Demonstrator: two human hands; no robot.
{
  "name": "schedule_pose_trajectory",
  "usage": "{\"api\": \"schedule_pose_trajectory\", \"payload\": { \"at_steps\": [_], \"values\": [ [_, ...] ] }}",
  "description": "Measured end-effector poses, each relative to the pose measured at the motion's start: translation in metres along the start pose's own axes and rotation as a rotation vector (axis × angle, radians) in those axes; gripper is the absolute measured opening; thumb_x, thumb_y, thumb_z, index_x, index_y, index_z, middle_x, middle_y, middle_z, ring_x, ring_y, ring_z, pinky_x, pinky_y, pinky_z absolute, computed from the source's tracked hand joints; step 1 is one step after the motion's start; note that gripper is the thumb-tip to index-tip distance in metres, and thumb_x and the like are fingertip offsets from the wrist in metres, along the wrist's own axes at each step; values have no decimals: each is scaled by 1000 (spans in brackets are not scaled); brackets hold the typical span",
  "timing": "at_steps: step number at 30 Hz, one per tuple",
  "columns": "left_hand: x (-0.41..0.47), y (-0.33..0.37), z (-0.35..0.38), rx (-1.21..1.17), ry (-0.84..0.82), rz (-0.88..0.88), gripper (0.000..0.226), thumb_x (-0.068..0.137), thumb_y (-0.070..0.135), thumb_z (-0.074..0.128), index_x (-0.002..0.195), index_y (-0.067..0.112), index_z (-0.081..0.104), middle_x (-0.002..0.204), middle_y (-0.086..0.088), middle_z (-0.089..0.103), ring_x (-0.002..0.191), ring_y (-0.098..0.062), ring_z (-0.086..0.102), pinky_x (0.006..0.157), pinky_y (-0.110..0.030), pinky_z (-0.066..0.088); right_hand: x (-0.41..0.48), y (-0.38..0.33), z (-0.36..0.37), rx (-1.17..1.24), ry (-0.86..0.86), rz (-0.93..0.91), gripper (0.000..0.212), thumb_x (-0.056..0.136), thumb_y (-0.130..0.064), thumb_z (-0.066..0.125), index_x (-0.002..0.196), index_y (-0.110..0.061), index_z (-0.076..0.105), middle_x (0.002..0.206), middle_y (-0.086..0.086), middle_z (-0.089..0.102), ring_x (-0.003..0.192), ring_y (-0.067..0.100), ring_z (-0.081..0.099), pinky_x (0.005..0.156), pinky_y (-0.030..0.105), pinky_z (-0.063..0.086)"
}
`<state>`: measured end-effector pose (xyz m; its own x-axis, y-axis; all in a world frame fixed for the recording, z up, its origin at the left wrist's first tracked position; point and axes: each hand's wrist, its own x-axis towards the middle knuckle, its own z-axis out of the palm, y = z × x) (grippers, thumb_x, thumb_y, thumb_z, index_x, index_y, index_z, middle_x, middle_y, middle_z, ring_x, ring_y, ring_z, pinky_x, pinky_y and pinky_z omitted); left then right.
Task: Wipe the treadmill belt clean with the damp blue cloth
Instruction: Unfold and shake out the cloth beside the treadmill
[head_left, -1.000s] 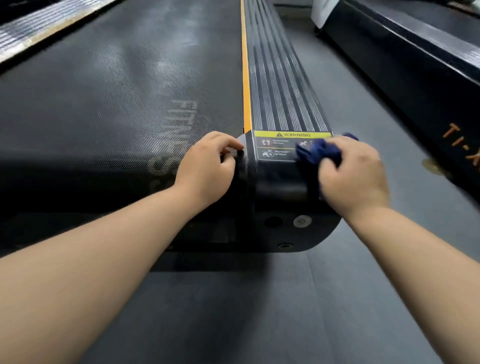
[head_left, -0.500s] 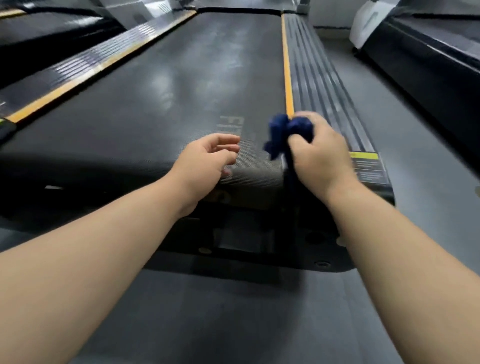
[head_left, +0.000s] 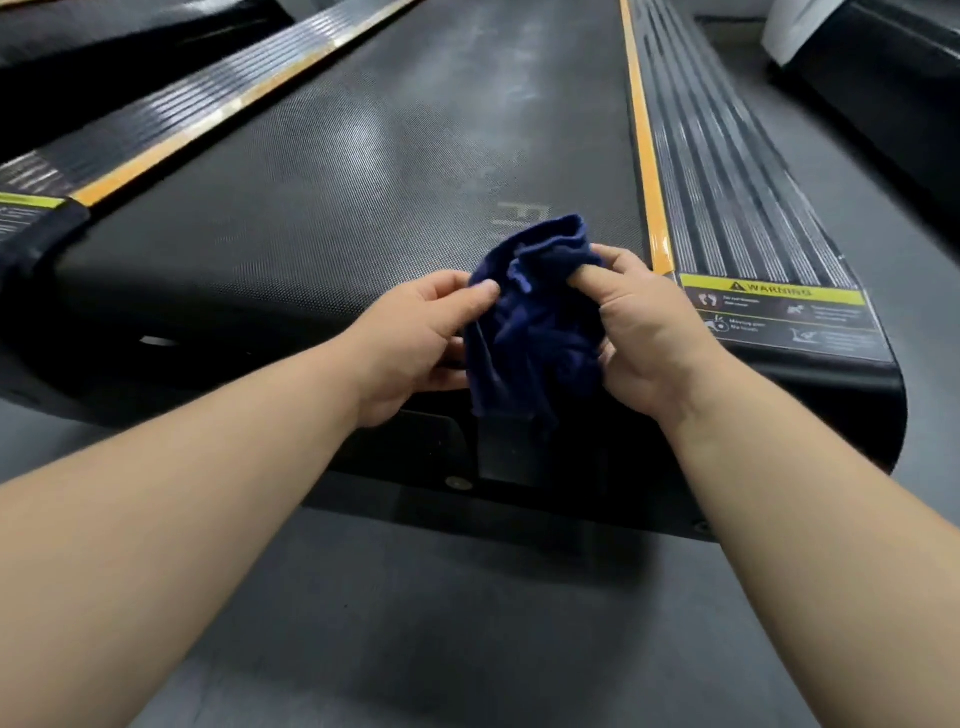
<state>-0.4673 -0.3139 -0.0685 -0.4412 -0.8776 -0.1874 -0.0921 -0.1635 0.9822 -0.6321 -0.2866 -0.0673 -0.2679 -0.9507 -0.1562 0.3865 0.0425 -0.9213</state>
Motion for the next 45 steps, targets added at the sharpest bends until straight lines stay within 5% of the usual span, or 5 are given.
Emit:
{"api": "schedule_pose_trajectory", "payload": {
  "at_steps": [8,14,27,39,45],
  "values": [
    [-15,34,-11,196,195,-54,29,88,22,59,59,21,57,67,-1,53,68,-16,48,62,-29,35,-22,-20,3,-207,-159,269,115,68,23,63,149,-40,10,114,18,60,96,27,68,79,42,56],
    [-64,96,-53,291,336,-193,13,79,33,48,70,29,57,97,-3,59,102,-35,59,87,-49,50,-52,-59,37,-468,1,380,19,92,-8,54,101,-18,68,94,8,71,80,24,69,59,31,56],
    [-134,208,-153,1,353,-348,30,90,3,48,87,20,72,97,-1,71,94,-12,64,84,-26,50,-103,-139,123,-977,-292,814,14,67,-6,76,74,1,67,62,16,58,56,22,52,52,27,40],
    [-147,220,-179,-33,396,-402,27,88,3,54,82,24,71,78,7,70,74,-8,65,53,-22,50,-163,-151,121,-366,-343,1012,46,62,-14,75,103,6,66,98,18,64,90,26,56,75,28,38],
    [-164,220,-191,-35,424,-406,32,92,1,49,81,23,69,75,5,69,67,-9,63,56,-21,51,-160,-144,113,-209,231,791,28,83,-8,64,112,-5,66,112,13,69,106,26,64,94,36,49]
  ]
}}
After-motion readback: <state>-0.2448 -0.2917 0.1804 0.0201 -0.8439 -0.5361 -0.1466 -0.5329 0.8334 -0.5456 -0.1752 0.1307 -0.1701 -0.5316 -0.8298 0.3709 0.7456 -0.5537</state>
